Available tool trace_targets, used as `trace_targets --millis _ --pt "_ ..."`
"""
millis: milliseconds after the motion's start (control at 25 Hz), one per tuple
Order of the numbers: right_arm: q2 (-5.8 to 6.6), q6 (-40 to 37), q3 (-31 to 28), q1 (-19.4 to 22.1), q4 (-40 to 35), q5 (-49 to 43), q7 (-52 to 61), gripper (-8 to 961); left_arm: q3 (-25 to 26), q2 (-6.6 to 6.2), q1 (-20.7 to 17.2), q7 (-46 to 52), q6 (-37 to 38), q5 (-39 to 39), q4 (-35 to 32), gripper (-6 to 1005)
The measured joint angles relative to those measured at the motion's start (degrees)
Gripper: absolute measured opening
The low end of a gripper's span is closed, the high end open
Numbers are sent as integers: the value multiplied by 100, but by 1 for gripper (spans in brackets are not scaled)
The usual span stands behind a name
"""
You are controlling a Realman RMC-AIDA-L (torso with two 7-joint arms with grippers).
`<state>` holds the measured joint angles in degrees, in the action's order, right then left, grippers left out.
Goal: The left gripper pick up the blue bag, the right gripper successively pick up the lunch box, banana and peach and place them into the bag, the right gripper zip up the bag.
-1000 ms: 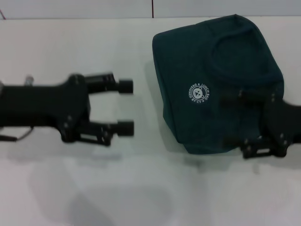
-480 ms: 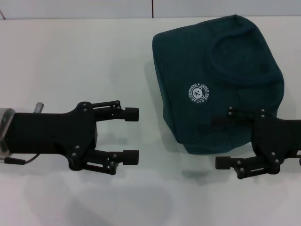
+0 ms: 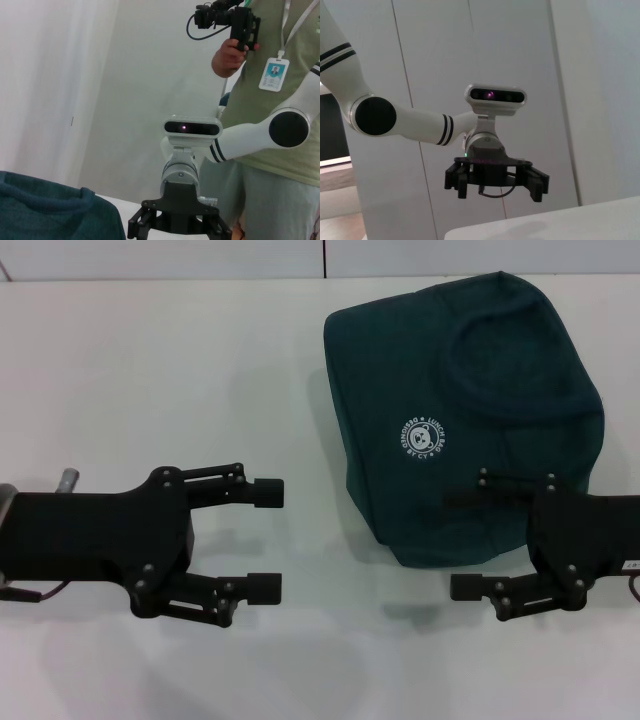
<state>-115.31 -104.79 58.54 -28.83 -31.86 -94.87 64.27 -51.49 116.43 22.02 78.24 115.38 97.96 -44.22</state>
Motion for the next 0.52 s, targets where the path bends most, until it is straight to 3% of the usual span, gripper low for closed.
trace_targets --millis 520 --pt "-7 13 -7 -4 48 52 -78 877 -17 21 -91 -7 2 36 2 893"
